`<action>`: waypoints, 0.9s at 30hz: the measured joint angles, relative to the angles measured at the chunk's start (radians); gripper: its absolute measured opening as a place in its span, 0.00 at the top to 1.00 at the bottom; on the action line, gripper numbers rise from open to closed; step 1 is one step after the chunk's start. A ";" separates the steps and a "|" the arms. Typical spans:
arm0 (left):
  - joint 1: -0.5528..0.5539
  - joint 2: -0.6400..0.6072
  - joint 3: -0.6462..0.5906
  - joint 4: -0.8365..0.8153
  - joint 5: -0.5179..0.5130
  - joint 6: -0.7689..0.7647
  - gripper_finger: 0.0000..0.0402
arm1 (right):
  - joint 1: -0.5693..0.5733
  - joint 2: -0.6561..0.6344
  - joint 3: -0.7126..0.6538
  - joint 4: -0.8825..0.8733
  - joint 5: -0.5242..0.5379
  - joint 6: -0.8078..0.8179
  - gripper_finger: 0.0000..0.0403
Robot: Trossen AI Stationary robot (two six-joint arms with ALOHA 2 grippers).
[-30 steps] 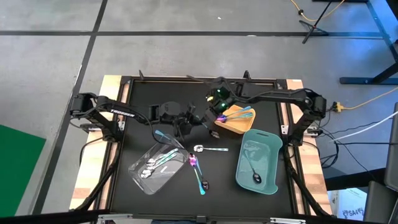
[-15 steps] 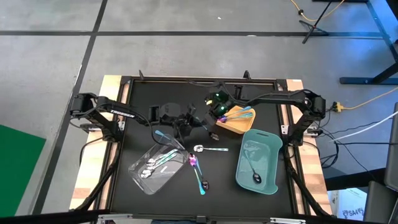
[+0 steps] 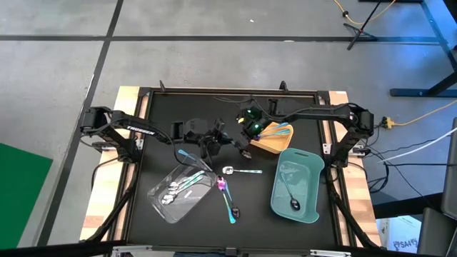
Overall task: Sort silverware by color (type)
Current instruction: Put the blue spoon into the blue bin
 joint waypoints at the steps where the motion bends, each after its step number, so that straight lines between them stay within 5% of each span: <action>1: 0.000 0.000 0.000 0.007 -0.001 0.001 0.95 | 0.000 0.000 0.000 0.000 0.009 0.000 0.71; 27: 0.000 0.002 0.000 0.013 -0.059 0.003 0.95 | 0.026 0.027 0.000 0.027 0.036 -0.012 0.74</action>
